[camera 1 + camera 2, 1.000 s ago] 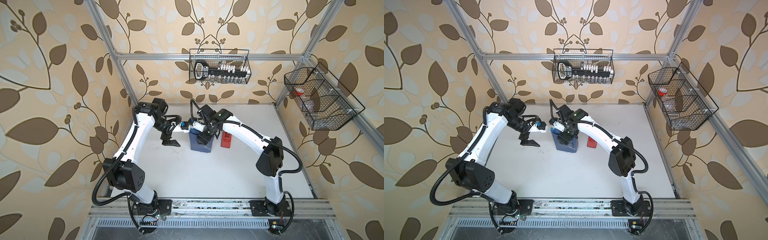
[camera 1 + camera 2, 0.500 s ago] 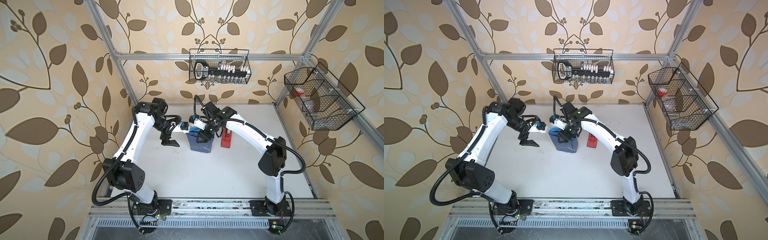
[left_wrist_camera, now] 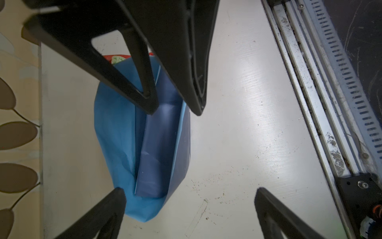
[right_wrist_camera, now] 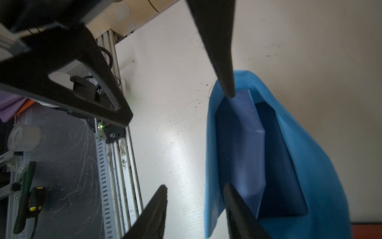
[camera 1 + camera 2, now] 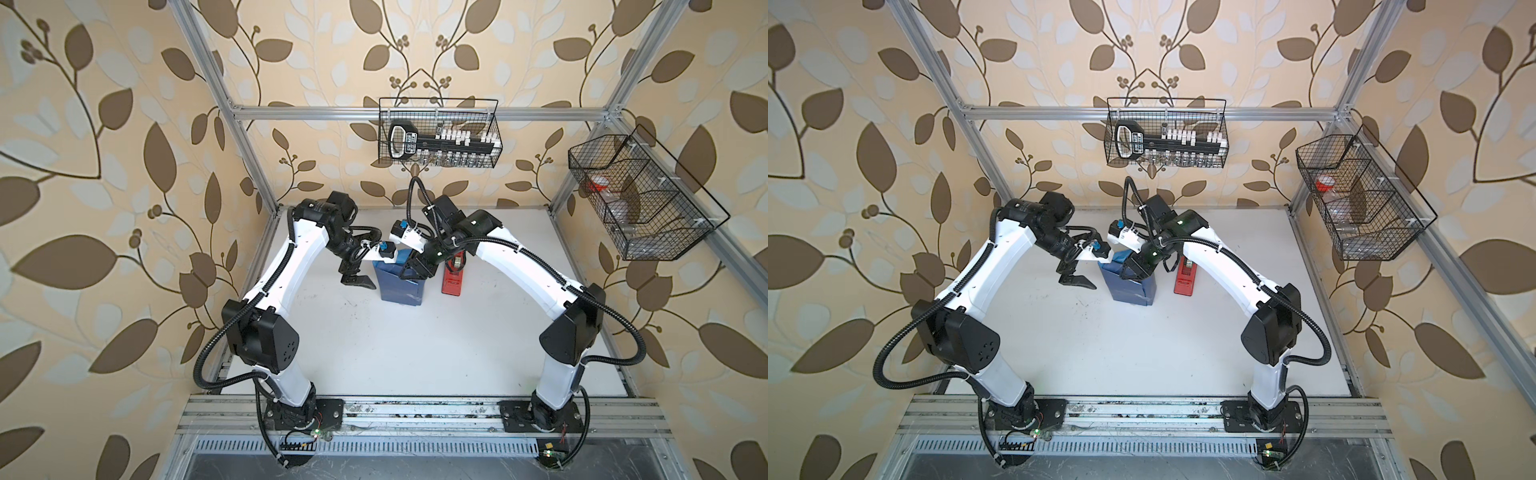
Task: Wrap a gift box in wrapping paper
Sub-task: Smooth out the wrapping paper on the gift box.
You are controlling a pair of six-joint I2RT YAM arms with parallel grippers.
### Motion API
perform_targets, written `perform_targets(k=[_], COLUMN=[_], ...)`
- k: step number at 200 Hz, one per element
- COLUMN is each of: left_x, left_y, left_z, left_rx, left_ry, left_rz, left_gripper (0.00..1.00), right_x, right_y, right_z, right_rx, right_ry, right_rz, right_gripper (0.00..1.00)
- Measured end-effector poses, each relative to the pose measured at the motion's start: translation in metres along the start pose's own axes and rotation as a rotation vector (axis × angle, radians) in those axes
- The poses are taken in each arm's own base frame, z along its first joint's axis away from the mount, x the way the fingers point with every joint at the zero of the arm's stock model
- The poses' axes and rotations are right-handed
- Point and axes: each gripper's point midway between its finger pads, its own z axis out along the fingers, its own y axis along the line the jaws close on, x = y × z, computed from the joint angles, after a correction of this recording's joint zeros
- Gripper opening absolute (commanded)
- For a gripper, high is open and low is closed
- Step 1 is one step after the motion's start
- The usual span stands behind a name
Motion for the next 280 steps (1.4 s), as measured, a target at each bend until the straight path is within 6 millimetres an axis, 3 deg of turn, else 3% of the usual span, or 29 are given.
perform_targets(k=[39, 62, 109, 141, 187, 280], left_x=[-0.014, -0.018, -0.022, -0.018, -0.009, -0.004], left_y=[0.003, 0.004, 0.02, 0.031, 0.022, 0.003], left_z=[0.025, 0.039, 0.061, 0.077, 0.089, 0.084], left_rx=[0.054, 0.087, 0.121, 0.152, 0.226, 0.302], left_ry=[-0.01, 0.004, 0.022, 0.036, 0.081, 0.155], left_rz=[0.047, 0.068, 0.078, 0.073, 0.057, 0.083], left_gripper=[0.99, 0.99, 0.99, 0.99, 0.96, 0.72], right_x=[-0.006, 0.003, 0.017, 0.017, 0.022, 0.026], right_y=[-0.032, -0.049, -0.073, -0.089, -0.093, -0.088], right_z=[-0.039, -0.048, -0.027, -0.027, -0.021, -0.007], right_rx=[0.132, 0.206, 0.281, 0.318, 0.321, 0.306], right_ry=[-0.085, -0.11, -0.117, -0.144, -0.146, -0.12], right_rz=[0.055, 0.123, 0.234, 0.279, 0.295, 0.286], right_gripper=[0.48, 0.49, 0.42, 0.36, 0.35, 0.35])
